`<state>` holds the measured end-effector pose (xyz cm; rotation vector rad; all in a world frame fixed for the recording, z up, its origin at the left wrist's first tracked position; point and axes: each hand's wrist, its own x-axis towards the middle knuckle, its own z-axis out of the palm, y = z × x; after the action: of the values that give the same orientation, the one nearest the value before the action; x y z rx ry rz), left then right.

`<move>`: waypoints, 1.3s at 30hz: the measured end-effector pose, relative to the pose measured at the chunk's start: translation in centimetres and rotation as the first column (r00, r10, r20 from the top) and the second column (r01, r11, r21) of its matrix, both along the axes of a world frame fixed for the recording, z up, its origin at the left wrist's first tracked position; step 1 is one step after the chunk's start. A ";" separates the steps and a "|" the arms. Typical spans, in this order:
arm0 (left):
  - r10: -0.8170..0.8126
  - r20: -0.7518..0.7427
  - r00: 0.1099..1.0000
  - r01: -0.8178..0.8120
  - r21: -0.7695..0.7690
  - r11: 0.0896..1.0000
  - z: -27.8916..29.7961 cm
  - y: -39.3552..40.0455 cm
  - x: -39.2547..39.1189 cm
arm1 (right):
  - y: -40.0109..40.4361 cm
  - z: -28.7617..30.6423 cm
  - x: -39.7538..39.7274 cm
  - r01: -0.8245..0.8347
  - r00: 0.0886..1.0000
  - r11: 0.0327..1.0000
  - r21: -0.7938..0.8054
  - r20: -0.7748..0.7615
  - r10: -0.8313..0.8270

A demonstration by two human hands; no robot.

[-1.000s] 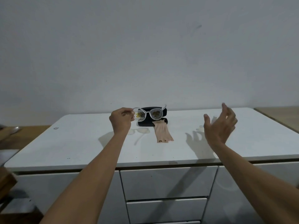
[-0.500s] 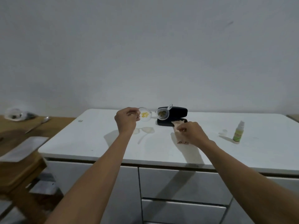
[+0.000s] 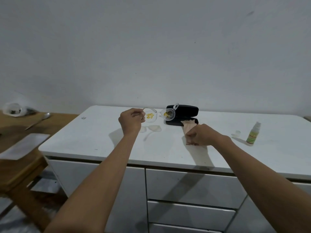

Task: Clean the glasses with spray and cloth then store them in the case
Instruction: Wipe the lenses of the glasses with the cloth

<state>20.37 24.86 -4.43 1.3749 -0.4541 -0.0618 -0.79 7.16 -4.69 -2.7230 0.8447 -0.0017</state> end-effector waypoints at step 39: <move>-0.049 0.026 0.998 0.050 -0.025 0.998 5.0 3.8 -0.9 | 10.5 3.7 10.3 -0.285 0.020 0.597 0.750 0.628 -0.778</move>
<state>19.43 28.64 0.54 1.3402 -0.5084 -0.0790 9.53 17.68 -0.95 -1.0003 0.6200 -1.2356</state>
